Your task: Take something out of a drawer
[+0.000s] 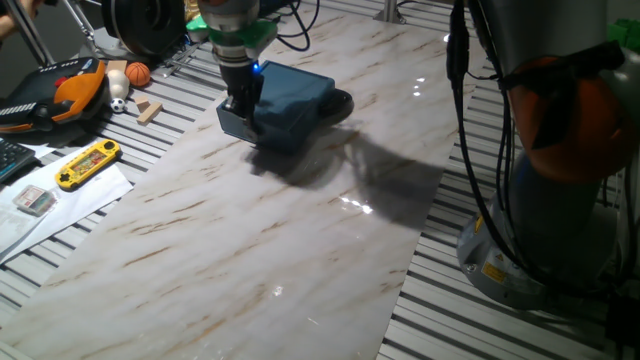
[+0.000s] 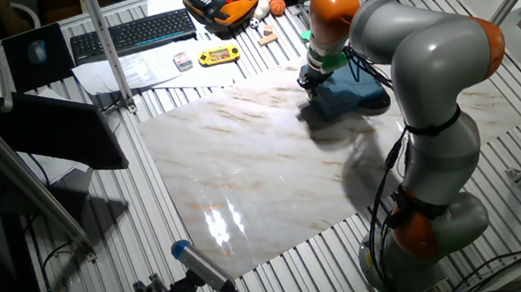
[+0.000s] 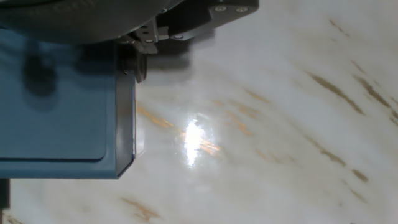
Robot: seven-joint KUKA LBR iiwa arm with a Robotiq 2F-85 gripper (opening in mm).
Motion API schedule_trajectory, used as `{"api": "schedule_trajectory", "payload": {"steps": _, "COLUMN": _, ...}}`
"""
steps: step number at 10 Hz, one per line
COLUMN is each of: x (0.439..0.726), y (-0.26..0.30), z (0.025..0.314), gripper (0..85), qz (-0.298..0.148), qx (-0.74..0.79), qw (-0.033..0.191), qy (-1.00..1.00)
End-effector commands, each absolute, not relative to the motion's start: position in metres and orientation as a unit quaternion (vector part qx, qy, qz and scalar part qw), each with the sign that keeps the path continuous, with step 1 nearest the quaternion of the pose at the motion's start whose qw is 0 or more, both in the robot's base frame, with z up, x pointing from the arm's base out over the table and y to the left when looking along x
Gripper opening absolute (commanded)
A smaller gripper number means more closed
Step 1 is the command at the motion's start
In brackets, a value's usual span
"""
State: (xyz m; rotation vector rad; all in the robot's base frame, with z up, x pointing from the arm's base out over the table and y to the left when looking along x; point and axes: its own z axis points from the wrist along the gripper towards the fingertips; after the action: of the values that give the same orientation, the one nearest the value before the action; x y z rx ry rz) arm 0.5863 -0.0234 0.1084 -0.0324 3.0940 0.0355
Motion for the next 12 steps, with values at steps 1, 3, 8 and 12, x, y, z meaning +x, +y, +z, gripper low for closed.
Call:
{"api": "schedule_trajectory", "payload": {"steps": 1, "x": 0.5863, "y": -0.0235, "z": 0.1088, "gripper": 0.0, "qz": 0.01, "qx": -0.014, "qw": 0.027, "qy": 0.999}}
{"api": "schedule_trajectory", "payload": {"steps": 3, "x": 0.5859, "y": -0.0217, "z": 0.1085, "gripper": 17.0, "qz": 0.004, "qx": -0.014, "qw": 0.039, "qy": 0.999}}
{"api": "schedule_trajectory", "payload": {"steps": 8, "x": 0.5869, "y": -0.0207, "z": 0.1072, "gripper": 17.0, "qz": 0.003, "qx": -0.009, "qw": 0.039, "qy": 0.999}}
{"api": "schedule_trajectory", "payload": {"steps": 12, "x": 0.588, "y": -0.0202, "z": 0.1052, "gripper": 17.0, "qz": -0.003, "qx": -0.005, "qw": 0.038, "qy": 0.999}}
